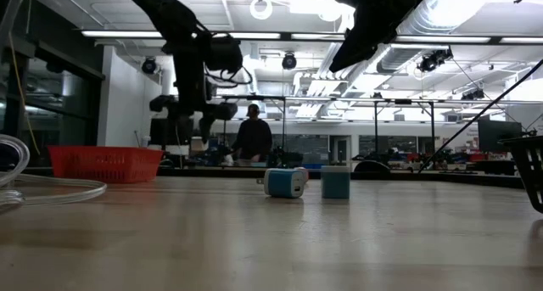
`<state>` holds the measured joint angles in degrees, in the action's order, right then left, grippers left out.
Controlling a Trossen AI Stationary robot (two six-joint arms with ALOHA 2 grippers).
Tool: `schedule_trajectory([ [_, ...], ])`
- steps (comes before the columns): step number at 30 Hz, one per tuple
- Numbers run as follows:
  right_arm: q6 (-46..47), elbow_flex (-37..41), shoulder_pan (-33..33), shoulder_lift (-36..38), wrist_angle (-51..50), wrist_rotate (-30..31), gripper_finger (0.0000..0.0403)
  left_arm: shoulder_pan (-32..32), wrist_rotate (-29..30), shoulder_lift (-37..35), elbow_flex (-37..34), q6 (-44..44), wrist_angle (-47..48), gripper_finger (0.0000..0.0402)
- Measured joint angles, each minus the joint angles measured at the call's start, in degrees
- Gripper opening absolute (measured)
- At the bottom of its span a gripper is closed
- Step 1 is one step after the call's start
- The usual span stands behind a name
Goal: Pick & Place Office items
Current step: Put the white charger adapter into the black bin
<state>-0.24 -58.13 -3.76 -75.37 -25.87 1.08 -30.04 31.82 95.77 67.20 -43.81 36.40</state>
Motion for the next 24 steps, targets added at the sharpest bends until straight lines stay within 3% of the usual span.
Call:
schedule_trajectory([
  [12, 0.0, 0.0, 0.0, 0.0, 0.0, 0.0, 0.0176, 9.7, -0.2, -4.3, 0.0, 7.4, 0.0, 0.0158],
  [24, 0.0, 0.0, 0.0, 0.0, 0.0, 0.0, 0.0176, 25.3, -0.6, -6.6, 0.0, 11.1, -0.2, 0.0158],
])
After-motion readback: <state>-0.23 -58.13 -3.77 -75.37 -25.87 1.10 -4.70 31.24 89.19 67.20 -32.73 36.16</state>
